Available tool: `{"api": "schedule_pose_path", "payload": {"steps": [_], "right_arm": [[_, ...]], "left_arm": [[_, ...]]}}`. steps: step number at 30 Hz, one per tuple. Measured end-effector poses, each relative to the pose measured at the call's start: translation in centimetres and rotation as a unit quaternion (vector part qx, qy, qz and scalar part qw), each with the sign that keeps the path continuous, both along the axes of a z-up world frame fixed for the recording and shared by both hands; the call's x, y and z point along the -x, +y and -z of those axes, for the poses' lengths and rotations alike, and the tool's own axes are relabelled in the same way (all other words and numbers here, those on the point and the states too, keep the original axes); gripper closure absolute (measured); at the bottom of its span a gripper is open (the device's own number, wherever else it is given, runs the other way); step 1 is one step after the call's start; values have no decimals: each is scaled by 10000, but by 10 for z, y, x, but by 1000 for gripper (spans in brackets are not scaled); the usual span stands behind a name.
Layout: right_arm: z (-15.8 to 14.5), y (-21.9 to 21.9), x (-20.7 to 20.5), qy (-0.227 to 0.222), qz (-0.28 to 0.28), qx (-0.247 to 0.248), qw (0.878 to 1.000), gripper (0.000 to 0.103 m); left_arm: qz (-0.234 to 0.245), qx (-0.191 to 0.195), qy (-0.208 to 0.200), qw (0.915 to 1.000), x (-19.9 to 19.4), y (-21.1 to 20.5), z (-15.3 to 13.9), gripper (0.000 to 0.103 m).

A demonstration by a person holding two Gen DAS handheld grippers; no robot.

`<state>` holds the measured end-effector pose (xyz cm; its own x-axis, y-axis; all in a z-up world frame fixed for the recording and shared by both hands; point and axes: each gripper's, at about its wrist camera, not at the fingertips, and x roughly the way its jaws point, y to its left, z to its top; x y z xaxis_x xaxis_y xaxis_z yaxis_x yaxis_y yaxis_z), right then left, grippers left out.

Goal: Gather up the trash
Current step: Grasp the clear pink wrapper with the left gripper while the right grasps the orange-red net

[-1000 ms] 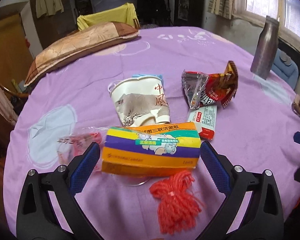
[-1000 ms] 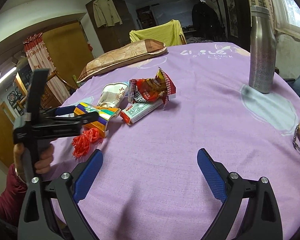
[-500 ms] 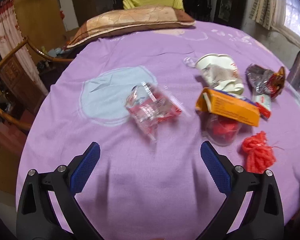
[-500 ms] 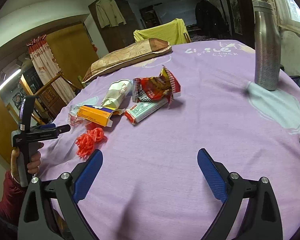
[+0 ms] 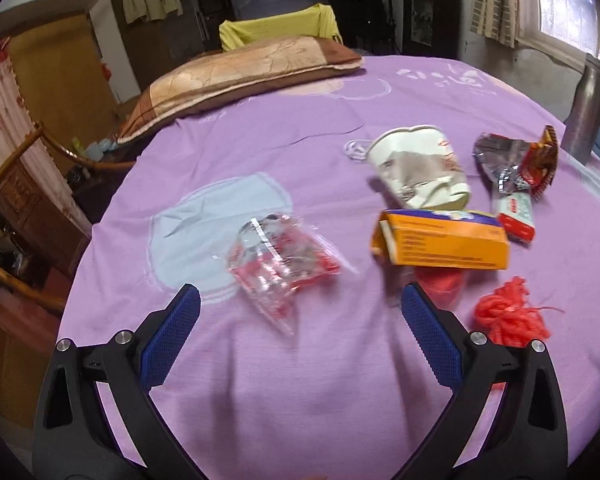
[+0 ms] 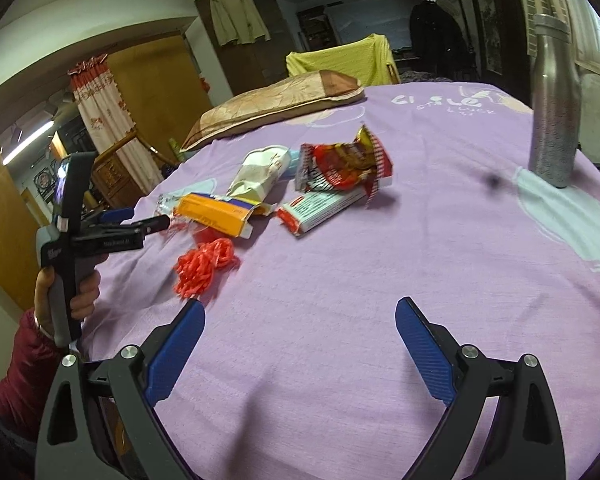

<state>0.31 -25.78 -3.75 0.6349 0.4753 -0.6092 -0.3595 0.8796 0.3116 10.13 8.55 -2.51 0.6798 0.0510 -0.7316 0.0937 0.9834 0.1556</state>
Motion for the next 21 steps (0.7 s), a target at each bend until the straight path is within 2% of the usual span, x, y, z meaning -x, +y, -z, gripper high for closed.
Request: {"api": "schedule_pose_path", "payload": {"steps": [6, 8, 10, 11, 13, 16, 21], "right_arm": [[-1, 8, 0, 47, -6, 36, 10000, 9], [-2, 13, -2, 78, -41, 43, 10000, 9], [-3, 22, -5, 127, -137, 23, 9998, 9], [-4, 28, -6, 135, -205, 30, 9997, 9], [-6, 46, -9, 104, -392, 105, 9991, 9], [-8, 74, -18, 76, -672, 165, 9976, 9], [-6, 115, -32, 148, -919, 367, 9950, 10]], "left_arm": [[57, 299, 260, 9992, -23, 12, 11, 6], [13, 448, 249, 9987, -31, 14, 16, 9], [-47, 654, 340, 9973, -34, 22, 21, 35], [-29, 832, 391, 9958, -33, 27, 20, 36], [-62, 1213, 209, 9924, -27, 41, 12, 40], [-101, 1305, -37, 9914, -17, 48, 5, 41], [-120, 1481, -137, 9888, -11, 55, 0, 41]]}}
